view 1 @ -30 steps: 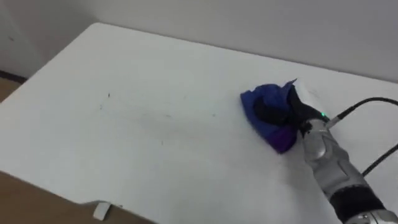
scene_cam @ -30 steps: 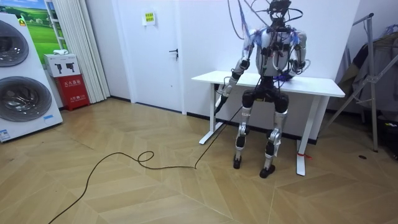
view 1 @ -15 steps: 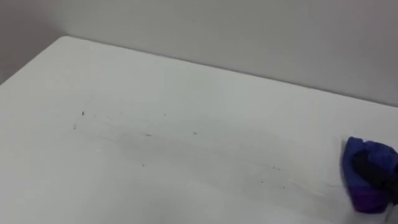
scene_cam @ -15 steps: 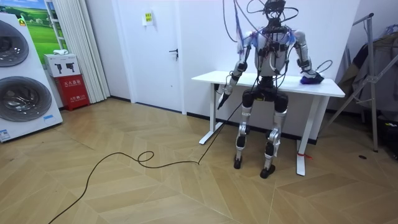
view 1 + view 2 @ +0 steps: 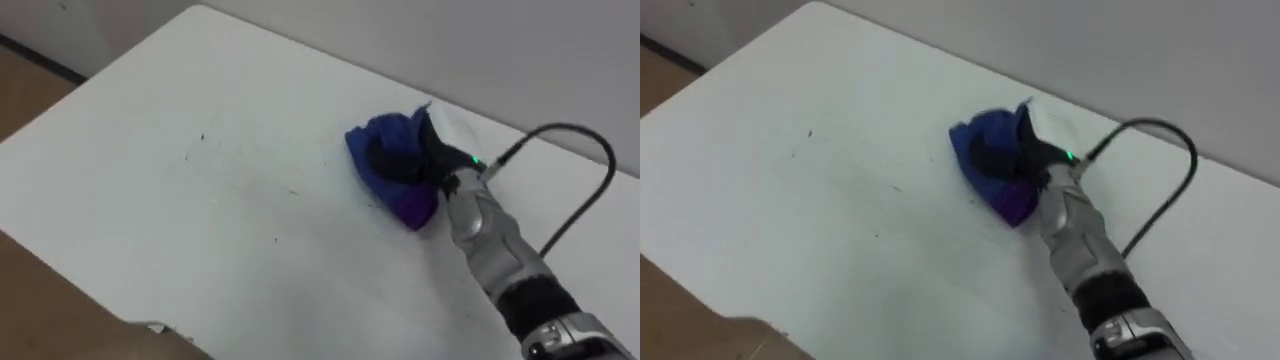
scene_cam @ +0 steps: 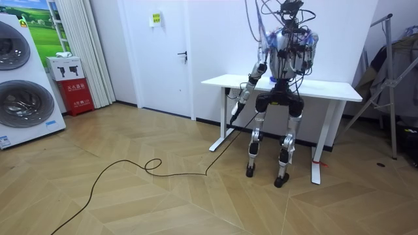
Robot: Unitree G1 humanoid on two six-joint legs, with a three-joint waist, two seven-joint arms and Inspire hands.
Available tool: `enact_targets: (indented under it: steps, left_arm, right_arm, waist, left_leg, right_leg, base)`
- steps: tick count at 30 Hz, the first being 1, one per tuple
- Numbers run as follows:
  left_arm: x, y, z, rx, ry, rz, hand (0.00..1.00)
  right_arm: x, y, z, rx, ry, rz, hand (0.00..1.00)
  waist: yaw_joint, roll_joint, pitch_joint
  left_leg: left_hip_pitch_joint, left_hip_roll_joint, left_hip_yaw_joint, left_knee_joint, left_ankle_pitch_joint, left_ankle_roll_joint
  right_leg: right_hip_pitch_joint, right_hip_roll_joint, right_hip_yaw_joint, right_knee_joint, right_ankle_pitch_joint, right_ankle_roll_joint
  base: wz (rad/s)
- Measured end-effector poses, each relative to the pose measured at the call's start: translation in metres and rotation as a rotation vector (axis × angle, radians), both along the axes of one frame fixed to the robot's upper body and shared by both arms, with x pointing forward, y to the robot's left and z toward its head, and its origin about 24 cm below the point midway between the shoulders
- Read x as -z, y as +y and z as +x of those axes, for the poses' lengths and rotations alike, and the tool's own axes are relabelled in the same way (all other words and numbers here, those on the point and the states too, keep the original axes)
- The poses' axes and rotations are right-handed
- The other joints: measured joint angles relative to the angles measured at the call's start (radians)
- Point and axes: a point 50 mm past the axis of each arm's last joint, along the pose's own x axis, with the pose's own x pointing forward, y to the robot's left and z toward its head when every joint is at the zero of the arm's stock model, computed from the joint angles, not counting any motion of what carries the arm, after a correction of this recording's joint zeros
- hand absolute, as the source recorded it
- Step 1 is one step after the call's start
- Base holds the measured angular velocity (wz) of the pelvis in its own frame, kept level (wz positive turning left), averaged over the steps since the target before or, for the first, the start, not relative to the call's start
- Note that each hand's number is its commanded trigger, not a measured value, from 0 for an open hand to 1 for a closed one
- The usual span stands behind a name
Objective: Wipe table
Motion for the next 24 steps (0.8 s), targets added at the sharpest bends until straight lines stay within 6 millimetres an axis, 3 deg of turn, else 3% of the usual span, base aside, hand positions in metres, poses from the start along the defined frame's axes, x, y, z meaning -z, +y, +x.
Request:
enact_targets:
  steps: [2, 3, 5, 6, 8, 9, 11, 13, 17, 24]
  left_arm:
    - [-0.003, 0.009, 0.0, -0.043, -0.025, 0.022, 0.0]
    - [-0.005, 0.013, 0.002, -0.05, -0.042, 0.034, 0.0]
    - [-0.011, 0.02, 0.009, -0.051, -0.1, 0.069, 0.0]
    - [-0.013, 0.021, 0.01, -0.042, -0.11, 0.077, 0.0]
    - [-0.018, 0.026, 0.016, -0.029, -0.143, 0.107, 0.0]
    - [-0.019, 0.027, 0.017, -0.033, -0.152, 0.116, 0.0]
    - [-0.021, 0.032, 0.018, -0.043, -0.163, 0.152, 0.0]
    - [-0.022, 0.033, 0.019, -0.043, -0.168, 0.168, 0.0]
    - [-0.022, 0.032, 0.018, -0.049, -0.172, 0.163, 0.0]
    - [-0.021, 0.032, 0.017, -0.06, -0.178, 0.155, 0.0]
  right_arm:
    - [0.014, -0.026, -0.026, 0.081, -0.015, -0.016, 1.0]
    - [0.02, -0.034, -0.036, 0.117, -0.01, -0.016, 1.0]
    - [0.038, -0.07, -0.081, 0.271, 0.013, -0.033, 1.0]
    - [0.04, -0.08, -0.094, 0.314, 0.015, -0.041, 1.0]
    - [0.047, -0.115, -0.142, 0.507, 0.024, -0.061, 1.0]
    - [0.047, -0.123, -0.152, 0.553, 0.024, -0.066, 1.0]
    - [0.049, -0.145, -0.186, 0.711, 0.032, -0.07, 1.0]
    - [0.051, -0.157, -0.209, 0.806, 0.061, -0.065, 1.0]
    - [0.048, -0.178, -0.242, 0.963, 0.089, -0.075, 1.0]
    - [0.047, -0.181, -0.242, 0.984, 0.097, -0.085, 1.0]
  waist:
    - [-0.069, -0.002, -0.0032]
    - [-0.082, 0.001, -0.0053]
    - [-0.127, -0.002, -0.0269]
    - [-0.137, -0.002, -0.0285]
    - [-0.152, 0.001, -0.0371]
    - [-0.164, 0.0, -0.0376]
    - [-0.208, -0.008, -0.044]
    - [-0.227, -0.017, -0.046]
    - [-0.252, -0.025, -0.0464]
    - [-0.258, -0.025, -0.0459]
  left_leg:
    - [0.019, -0.007, 0.006, -0.001, -0.008, 0.014]
    - [0.025, -0.007, 0.009, -0.002, -0.009, 0.015]
    - [0.048, -0.008, 0.035, -0.001, -0.021, 0.03]
    - [0.051, -0.01, 0.036, 0.0, -0.023, 0.032]
    - [0.063, -0.008, 0.064, 0.003, -0.034, 0.038]
    - [0.063, -0.008, 0.066, 0.005, -0.035, 0.04]
    - [0.059, -0.008, 0.072, 0.02, -0.038, 0.044]
    - [0.059, -0.008, 0.078, 0.023, -0.04, 0.045]
    - [0.064, -0.001, 0.099, 0.032, -0.051, 0.045]
    - [0.085, 0.007, 0.128, 0.024, -0.059, 0.043]
  right_leg:
    - [0.028, -0.005, -0.002, -0.012, -0.007, 0.014]
    - [0.032, -0.006, 0.0, -0.011, -0.009, 0.016]
    - [0.051, -0.012, 0.011, -0.011, -0.016, 0.027]
    - [0.056, -0.014, 0.014, -0.012, -0.019, 0.032]
    - [0.06, -0.015, 0.045, -0.01, -0.019, 0.044]
    - [0.06, -0.016, 0.048, -0.01, -0.018, 0.047]
    - [0.059, -0.017, 0.055, -0.009, -0.006, 0.038]
    - [0.057, -0.018, 0.065, -0.007, -0.003, 0.037]
    - [0.056, -0.012, 0.09, -0.01, 0.002, 0.037]
    - [0.058, -0.006, 0.116, -0.008, 0.005, 0.034]
  base:
    - [0.0]
    - [0.06]
    - [-0.1]
    - [-0.19]
    - [-0.32]
    - [-0.25]
    - [-0.06]
    - [-0.07]
    - [-0.17]
    - [-0.15]
